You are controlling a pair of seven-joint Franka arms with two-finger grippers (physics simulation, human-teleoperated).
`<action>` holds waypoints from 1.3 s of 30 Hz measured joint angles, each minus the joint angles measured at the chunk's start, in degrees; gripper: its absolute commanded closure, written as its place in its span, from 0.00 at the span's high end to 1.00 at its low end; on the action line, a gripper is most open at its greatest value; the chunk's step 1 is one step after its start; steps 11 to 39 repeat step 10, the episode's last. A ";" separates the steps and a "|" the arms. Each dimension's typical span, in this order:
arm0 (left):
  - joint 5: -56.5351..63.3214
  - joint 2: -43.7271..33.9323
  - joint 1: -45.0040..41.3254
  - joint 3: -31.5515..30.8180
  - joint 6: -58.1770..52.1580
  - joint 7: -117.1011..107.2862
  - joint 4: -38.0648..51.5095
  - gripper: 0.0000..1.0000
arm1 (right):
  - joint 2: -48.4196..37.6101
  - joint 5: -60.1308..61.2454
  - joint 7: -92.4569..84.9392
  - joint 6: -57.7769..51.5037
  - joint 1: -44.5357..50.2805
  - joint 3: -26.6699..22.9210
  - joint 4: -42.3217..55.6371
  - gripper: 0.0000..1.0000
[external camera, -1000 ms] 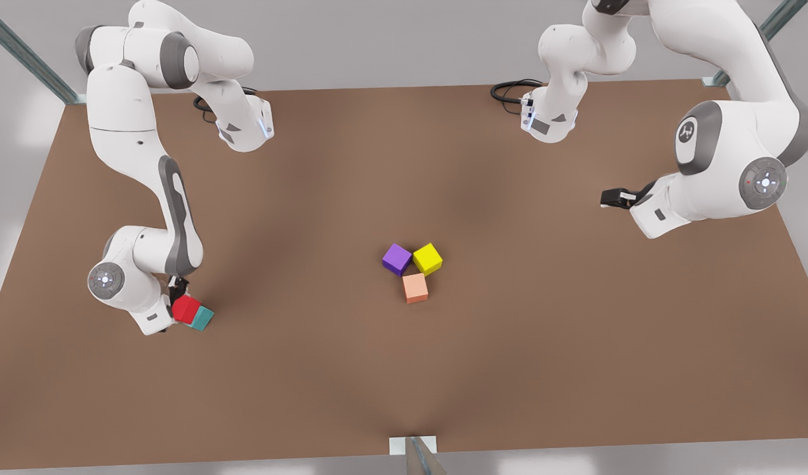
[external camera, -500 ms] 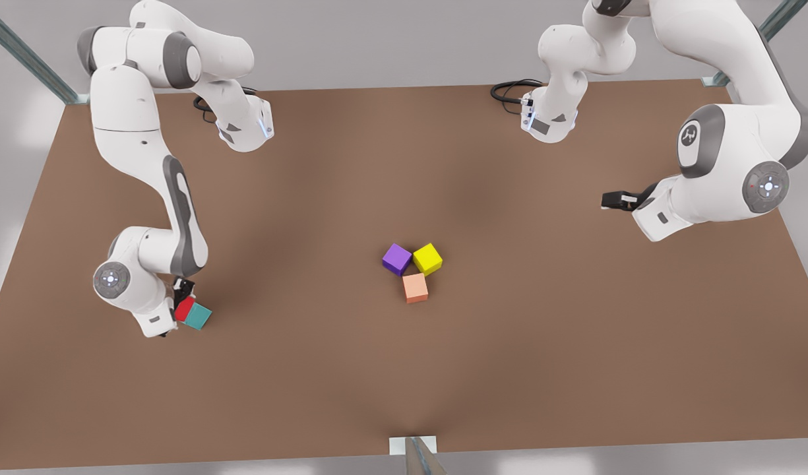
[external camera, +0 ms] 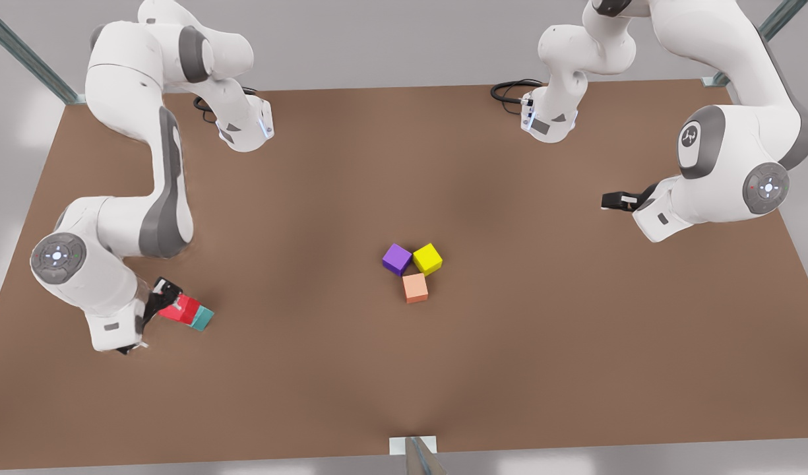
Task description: Pick up red wooden cube and pass to hand red wooden cube and place in blue wooden cube
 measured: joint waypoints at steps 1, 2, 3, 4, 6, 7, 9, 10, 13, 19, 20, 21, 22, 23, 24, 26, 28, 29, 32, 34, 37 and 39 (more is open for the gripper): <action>0.00 0.00 0.00 0.00 -0.02 -0.02 0.01 1.00 | -4.53 -1.59 3.00 -5.05 -3.59 4.48 -0.28 1.00; 0.00 0.00 0.00 0.00 -0.03 -0.05 0.04 1.00 | -10.16 -2.79 5.86 -9.22 -8.57 9.45 -3.60 1.00; 0.00 0.00 0.00 0.00 -0.04 -0.07 0.06 1.00 | -14.55 -3.59 8.56 -12.62 -12.45 12.41 -7.08 1.00; 0.00 0.00 0.00 0.00 -0.05 -0.09 0.04 1.00 | -16.84 -4.11 11.12 -15.44 -14.77 13.94 -9.15 1.00; 0.00 0.00 0.00 0.00 -0.07 -0.13 0.01 1.00 | -18.57 -4.81 15.86 -19.83 -16.30 15.15 -10.82 1.00; 0.00 0.00 0.00 0.00 -0.09 -0.13 0.03 1.00 | -18.97 -5.06 18.03 -21.50 -16.34 15.37 -11.38 1.00; 0.03 0.01 0.68 -0.01 -0.26 0.13 0.04 1.00 | -19.97 -5.39 22.03 -23.73 -16.13 15.61 -13.03 1.00; 0.04 0.15 1.09 0.00 -0.34 0.27 0.06 1.00 | -20.28 -5.48 23.83 -24.38 -16.00 15.65 -13.62 1.00; 0.04 0.15 1.09 0.00 -0.34 0.27 0.06 1.00 | -20.28 -5.48 23.83 -24.38 -16.00 15.65 -13.62 1.00; 0.04 0.15 1.09 0.00 -0.34 0.27 0.06 1.00 | -20.28 -5.48 23.83 -24.38 -16.00 15.65 -13.62 1.00; 0.04 0.15 1.09 0.00 -0.34 0.27 0.06 1.00 | -20.28 -5.48 23.83 -24.38 -16.00 15.65 -13.62 1.00; 0.04 0.15 1.09 0.00 -0.34 0.27 0.06 1.00 | -20.28 -5.48 23.83 -24.38 -16.00 15.65 -13.62 1.00; 0.04 0.15 1.09 0.00 -0.34 0.27 0.06 1.00 | -20.28 -5.48 23.83 -24.38 -16.00 15.65 -13.62 1.00; 0.04 0.15 1.09 0.00 -0.34 0.27 0.06 1.00 | -20.28 -5.48 23.83 -24.38 -16.00 15.65 -13.62 1.00; 0.04 0.15 1.09 0.00 -0.34 0.27 0.06 1.00 | -20.28 -5.48 23.83 -24.38 -16.00 15.65 -13.62 1.00; 0.04 0.15 1.09 0.00 -0.34 0.27 0.06 1.00 | -20.28 -5.48 23.83 -24.38 -16.00 15.65 -13.62 1.00; 0.04 0.15 1.09 0.00 -0.34 0.27 0.06 1.00 | -20.28 -5.48 23.83 -24.38 -16.00 15.65 -13.62 1.00; 0.04 0.15 1.09 0.00 -0.34 0.27 0.06 1.00 | -20.28 -5.48 23.83 -24.38 -16.00 15.65 -13.62 1.00; 0.04 0.15 1.09 0.00 -0.34 0.27 0.06 1.00 | -20.28 -5.48 23.83 -24.38 -16.00 15.65 -13.62 1.00; 0.04 0.15 1.09 0.00 -0.34 0.27 0.06 1.00 | -20.28 -5.48 23.83 -24.38 -16.00 15.65 -13.62 1.00; 0.04 0.15 1.09 0.00 -0.34 0.27 0.06 1.00 | -20.28 -5.48 23.83 -24.38 -16.00 15.65 -13.62 1.00; 0.04 0.15 1.09 0.00 -0.34 0.27 0.06 1.00 | -20.28 -5.48 23.83 -24.38 -16.00 15.65 -13.62 1.00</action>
